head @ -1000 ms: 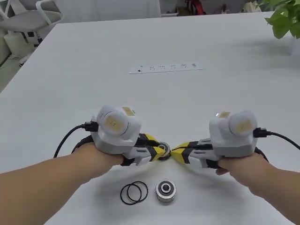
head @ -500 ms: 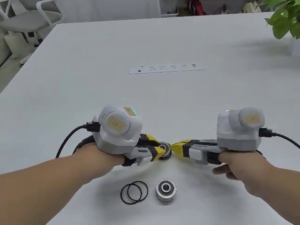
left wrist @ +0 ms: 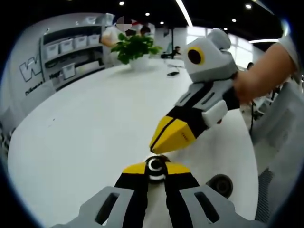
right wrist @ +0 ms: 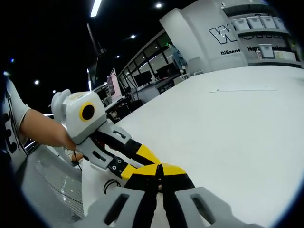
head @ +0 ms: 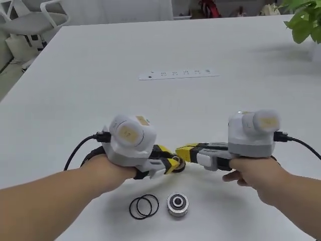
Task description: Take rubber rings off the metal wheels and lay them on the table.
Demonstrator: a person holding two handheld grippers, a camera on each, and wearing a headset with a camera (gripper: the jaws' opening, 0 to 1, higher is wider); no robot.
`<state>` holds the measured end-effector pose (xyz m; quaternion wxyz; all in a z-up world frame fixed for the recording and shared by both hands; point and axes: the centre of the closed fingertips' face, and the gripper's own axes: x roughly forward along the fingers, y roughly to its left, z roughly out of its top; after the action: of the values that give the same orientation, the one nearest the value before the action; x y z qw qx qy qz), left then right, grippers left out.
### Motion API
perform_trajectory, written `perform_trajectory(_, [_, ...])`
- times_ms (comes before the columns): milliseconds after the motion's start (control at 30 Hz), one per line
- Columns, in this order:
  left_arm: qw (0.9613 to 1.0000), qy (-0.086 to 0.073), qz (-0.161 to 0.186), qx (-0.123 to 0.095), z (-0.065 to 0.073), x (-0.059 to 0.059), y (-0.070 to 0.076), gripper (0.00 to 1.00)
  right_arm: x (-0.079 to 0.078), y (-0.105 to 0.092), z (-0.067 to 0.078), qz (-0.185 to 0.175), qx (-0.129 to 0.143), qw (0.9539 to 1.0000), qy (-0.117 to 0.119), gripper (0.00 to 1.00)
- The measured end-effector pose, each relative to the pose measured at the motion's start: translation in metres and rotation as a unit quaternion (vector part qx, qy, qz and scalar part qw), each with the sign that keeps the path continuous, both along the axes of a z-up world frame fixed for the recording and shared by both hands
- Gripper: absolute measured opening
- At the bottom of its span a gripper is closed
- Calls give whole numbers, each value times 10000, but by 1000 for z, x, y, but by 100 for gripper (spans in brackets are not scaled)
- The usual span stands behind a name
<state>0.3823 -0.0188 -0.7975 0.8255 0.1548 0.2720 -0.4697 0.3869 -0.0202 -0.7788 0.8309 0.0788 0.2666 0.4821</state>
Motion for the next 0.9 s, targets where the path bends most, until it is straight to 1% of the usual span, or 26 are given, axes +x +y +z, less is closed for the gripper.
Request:
perform_trajectory(33, [10000,0,-2,-2,0,0,0,13,-1,-4,-2,30,-110,9999,-82,0])
perform_trajectory(100, [10000,-1,-7,-4,0,0,0,13,-2,-8,-3,74,-155,9998,-103,3])
perform_trajectory(233, [10000,3,-18,1,0,-1,0,13,-8,-14,-11,300,-394,9986,-180,12])
perform_trajectory(300, [10000,6,-23,5,0,-1,0,13,-11,-16,-18,467,-580,9969,-252,16])
perform_trajectory(367, [10000,8,-25,2,0,-1,0,13,-12,-16,-21,547,-685,9956,-322,18])
perform_trajectory(400, [10000,10,-26,0,0,-1,0,13,-10,-16,-24,579,-721,9951,-341,19])
perform_trajectory(567, [10000,13,-26,-3,0,0,0,13,-10,-10,-26,725,-766,9937,-373,19])
perform_trajectory(667, [10000,19,-21,-12,0,-1,0,13,-10,-7,-28,827,-840,9922,-416,19])
perform_trajectory(767, [10000,23,-16,-24,0,-1,0,13,-11,-6,-33,958,-979,9894,-480,18])
perform_trajectory(900, [10000,29,-11,-34,0,-1,0,13,-10,-6,-34,1021,-1034,9880,-516,17])
